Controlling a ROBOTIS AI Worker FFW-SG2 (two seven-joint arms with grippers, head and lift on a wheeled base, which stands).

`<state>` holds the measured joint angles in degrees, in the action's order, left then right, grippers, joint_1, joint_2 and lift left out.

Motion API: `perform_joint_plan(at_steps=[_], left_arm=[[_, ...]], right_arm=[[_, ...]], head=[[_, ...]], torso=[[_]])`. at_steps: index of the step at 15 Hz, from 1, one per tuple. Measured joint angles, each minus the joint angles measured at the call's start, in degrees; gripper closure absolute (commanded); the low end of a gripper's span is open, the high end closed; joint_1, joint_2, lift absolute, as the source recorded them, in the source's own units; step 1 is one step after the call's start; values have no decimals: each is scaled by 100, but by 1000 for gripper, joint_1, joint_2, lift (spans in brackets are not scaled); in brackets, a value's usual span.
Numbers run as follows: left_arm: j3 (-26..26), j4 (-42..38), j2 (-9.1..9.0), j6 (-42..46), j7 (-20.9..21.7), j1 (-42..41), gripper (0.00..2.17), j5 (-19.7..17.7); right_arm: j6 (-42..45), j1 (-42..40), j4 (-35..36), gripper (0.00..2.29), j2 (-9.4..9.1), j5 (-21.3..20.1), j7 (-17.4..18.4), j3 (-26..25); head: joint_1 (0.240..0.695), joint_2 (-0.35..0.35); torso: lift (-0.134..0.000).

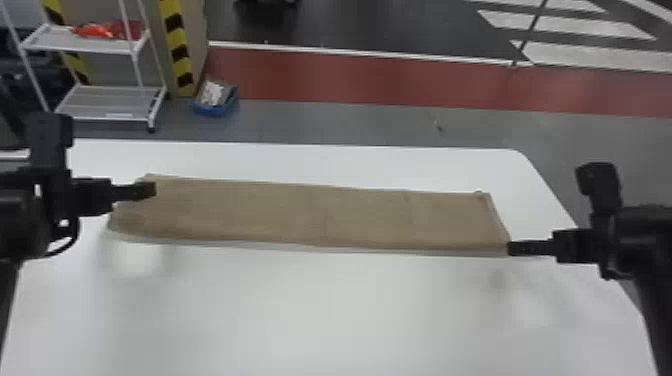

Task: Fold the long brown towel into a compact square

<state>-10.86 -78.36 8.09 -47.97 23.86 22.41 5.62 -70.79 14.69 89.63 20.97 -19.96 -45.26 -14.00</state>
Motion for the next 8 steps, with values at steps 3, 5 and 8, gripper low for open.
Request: perform_joint_plan(at_steps=[3, 5, 8], left_arm=[[-205, 236, 7, -117, 15, 122, 144, -399], [-237, 359, 10, -151, 8, 168, 144, -508], [-236, 752, 34, -139, 10, 325, 144, -518]], right_arm=[[-69, -22, 28, 76, 34, 1, -7, -5], [-116, -14, 30, 76, 37, -3, -13, 6], [-157, -11, 36, 76, 26, -7, -22, 21]], head=[[695, -133], [695, -135], [695, -135]], torso=[[-120], [-120], [-120]])
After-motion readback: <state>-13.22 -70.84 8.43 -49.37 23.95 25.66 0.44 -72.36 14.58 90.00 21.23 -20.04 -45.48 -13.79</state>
